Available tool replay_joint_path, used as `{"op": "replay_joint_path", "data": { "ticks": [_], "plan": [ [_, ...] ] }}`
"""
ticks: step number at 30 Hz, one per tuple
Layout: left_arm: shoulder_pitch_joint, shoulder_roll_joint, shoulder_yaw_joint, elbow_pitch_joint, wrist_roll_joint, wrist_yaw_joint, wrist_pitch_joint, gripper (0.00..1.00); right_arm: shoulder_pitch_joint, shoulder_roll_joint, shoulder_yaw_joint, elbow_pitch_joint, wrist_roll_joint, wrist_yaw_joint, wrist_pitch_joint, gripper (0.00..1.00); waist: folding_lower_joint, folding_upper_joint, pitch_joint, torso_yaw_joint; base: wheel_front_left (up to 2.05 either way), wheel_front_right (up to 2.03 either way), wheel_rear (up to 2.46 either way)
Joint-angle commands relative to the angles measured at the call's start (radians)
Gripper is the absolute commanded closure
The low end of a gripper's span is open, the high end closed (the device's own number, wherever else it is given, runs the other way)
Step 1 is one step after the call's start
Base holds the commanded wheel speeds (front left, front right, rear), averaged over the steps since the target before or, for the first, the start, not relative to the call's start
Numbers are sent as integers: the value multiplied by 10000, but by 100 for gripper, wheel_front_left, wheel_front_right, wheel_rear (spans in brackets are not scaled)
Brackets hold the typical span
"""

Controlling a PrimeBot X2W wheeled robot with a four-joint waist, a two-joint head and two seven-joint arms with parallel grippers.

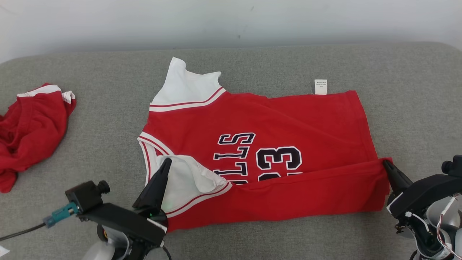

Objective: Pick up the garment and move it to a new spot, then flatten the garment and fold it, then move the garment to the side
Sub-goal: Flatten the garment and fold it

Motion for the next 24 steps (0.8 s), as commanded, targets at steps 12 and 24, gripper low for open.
{"op": "replay_joint_path", "data": {
  "ticks": [12, 24],
  "plan": [
    [-1018, -67, 76, 734, 205, -156, -154, 100, -3, 29, 22, 442, -125, 8, -558, 100, -2, -1, 153, 18, 0, 0, 0],
    [-2215, -97, -290, 2253, 1208, 361, -177, 0, -907, 31, -20, 1326, -326, 8, -1201, 0, -2, -1, 458, -14, 0, 0, 0]
  ]
}}
